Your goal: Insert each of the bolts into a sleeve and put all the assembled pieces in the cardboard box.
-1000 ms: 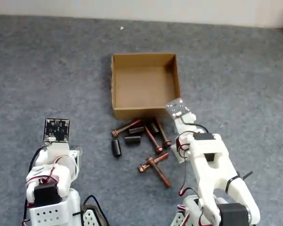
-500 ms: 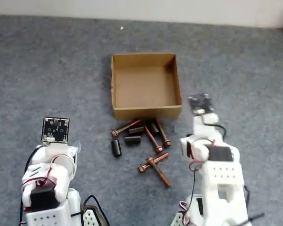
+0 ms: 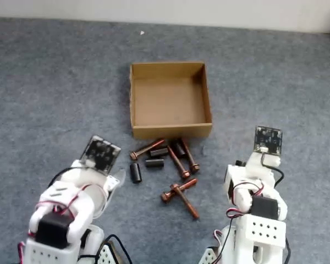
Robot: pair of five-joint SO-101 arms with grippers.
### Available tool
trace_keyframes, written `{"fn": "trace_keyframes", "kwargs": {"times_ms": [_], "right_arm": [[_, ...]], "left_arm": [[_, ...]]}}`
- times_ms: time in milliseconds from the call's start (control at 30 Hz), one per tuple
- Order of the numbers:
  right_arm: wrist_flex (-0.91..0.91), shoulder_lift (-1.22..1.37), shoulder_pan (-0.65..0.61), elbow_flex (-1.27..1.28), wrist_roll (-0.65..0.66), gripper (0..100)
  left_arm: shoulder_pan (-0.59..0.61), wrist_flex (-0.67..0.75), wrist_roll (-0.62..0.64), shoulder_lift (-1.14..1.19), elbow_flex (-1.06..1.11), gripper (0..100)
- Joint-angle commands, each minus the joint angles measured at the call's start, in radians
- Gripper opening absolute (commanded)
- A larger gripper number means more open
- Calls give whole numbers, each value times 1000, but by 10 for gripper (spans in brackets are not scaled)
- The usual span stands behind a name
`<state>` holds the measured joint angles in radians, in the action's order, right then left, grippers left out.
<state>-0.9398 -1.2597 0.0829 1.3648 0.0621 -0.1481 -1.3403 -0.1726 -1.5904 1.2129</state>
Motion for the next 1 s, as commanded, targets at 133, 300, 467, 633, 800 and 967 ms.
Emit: {"fn": "trace_keyframes", "kwargs": {"times_ms": [133, 300, 467, 633, 800, 967], "right_arm": [[87, -21, 97, -2, -28, 5], [88, -22, 159, -8, -34, 5], [125, -21, 205, -5, -66, 5], [128, -21, 214, -5, -68, 5], [128, -25, 220, -7, -64, 5], [128, -25, 248, -8, -64, 5]], "left_arm": [[-219, -101, 250, 611, -469, 206], [-355, -123, 563, 877, -615, 162], [-493, -121, 844, 1066, -661, 107], [-558, -77, 1019, 1198, -674, 181], [-598, 15, 1100, 1277, -677, 279], [-636, 127, 1171, 1339, -654, 302]]}}
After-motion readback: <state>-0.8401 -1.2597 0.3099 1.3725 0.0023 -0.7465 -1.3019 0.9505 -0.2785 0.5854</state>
